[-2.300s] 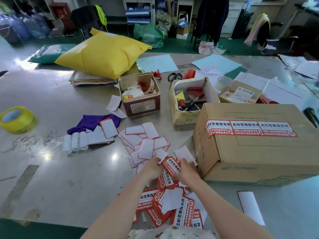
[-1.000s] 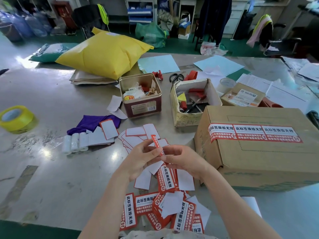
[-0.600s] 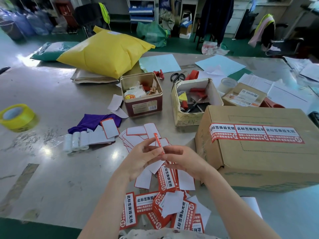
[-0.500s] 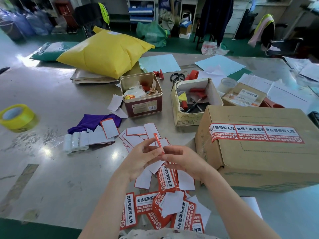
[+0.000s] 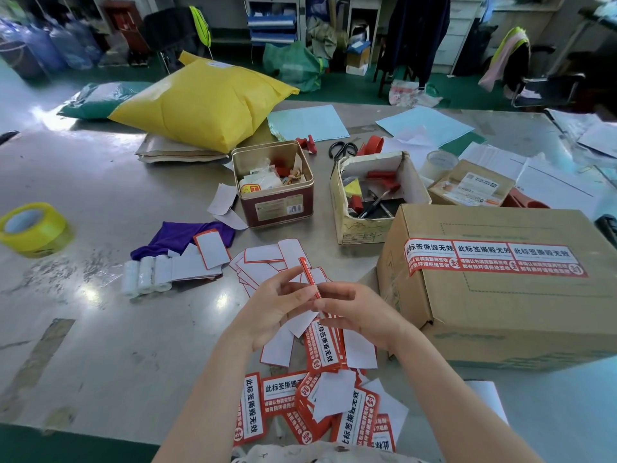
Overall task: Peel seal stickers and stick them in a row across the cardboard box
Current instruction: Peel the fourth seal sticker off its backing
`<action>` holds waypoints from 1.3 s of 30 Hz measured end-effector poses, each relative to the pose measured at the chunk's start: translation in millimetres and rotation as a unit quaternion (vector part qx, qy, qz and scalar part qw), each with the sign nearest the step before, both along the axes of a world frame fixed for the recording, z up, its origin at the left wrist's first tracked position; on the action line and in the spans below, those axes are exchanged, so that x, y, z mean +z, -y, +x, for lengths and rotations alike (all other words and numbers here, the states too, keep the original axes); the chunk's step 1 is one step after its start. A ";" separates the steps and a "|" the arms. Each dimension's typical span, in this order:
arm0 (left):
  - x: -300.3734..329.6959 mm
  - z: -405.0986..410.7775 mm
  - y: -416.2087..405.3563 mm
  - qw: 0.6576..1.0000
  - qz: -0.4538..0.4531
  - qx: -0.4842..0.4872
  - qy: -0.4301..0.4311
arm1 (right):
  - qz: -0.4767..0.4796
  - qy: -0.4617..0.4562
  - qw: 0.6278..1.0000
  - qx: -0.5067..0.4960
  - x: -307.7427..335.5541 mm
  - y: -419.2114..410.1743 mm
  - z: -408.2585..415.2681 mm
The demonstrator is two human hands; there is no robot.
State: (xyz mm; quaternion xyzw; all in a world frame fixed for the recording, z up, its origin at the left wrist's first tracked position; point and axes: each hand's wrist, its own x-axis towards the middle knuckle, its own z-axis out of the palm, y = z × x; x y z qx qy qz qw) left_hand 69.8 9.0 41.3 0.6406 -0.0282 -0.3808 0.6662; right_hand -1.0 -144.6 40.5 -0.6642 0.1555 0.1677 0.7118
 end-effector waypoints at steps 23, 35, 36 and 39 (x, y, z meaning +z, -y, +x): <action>-0.9 0.5 -3.8 1.000 -0.012 -0.004 -0.002 | 0.036 -0.021 0.998 -0.038 -8.1 5.3 -1.7; -30.1 2.1 1.8 0.982 0.162 0.093 -0.037 | -0.090 0.003 0.994 -0.067 -16.4 10.6 -1.3; -33.2 1.6 2.0 0.980 0.177 0.083 -0.034 | -0.130 0.012 0.990 -0.048 -17.9 10.8 -1.3; -40.0 1.0 2.3 0.971 0.232 0.057 -0.022 | -0.232 0.035 0.972 0.005 -21.2 10.0 -0.6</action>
